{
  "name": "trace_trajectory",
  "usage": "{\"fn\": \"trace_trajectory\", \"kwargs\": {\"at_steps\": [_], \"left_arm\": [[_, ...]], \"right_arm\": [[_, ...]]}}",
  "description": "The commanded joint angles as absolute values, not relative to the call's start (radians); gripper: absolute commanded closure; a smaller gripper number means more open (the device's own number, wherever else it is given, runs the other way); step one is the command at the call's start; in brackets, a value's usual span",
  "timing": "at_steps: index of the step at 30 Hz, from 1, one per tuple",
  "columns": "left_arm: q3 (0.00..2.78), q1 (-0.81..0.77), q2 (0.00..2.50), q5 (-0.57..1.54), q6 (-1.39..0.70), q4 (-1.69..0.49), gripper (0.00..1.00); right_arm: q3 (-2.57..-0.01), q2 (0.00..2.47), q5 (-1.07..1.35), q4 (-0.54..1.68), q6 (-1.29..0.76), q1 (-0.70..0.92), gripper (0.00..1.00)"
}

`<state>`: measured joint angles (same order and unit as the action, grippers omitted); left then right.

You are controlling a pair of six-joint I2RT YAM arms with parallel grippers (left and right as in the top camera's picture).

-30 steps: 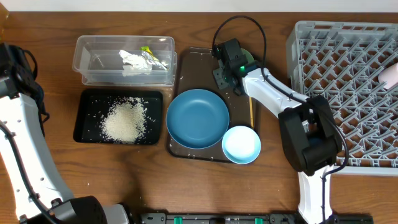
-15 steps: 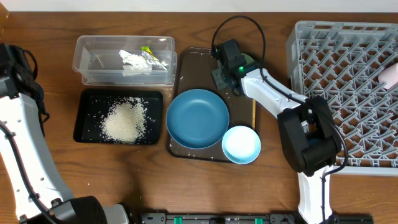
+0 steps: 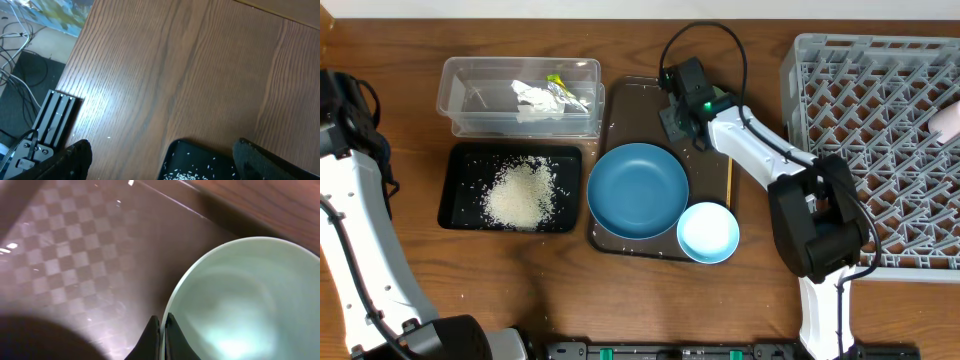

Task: Sort waste into correct bins and load items into the dishwasher rack
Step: 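Grip the mint-green bowl's rim with the right gripper, then lift the green bowl with the right gripper and carry it to the rack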

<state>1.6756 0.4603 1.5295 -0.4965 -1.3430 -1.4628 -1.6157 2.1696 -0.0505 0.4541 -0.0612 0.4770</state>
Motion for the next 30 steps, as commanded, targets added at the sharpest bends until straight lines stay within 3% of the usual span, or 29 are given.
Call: {"fn": "trace_trajectory", "kwargs": {"at_steps": [1,18,30], "left_arm": [[1.678,0.464,1.523,-0.505,-1.359,-1.469,0.08],[1.678,0.464,1.523,-0.505,-1.359,-1.469,0.08],[1.678,0.464,1.523,-0.505,-1.359,-1.469,0.08]], "right_arm": [[-1.662,2.111,-0.009,0.466,-0.078,0.494,0.99],[-1.678,1.802,0.166,0.557,-0.108,0.415,0.99],[-1.678,1.72,0.564,0.561,-0.146,0.146,0.99]]}}
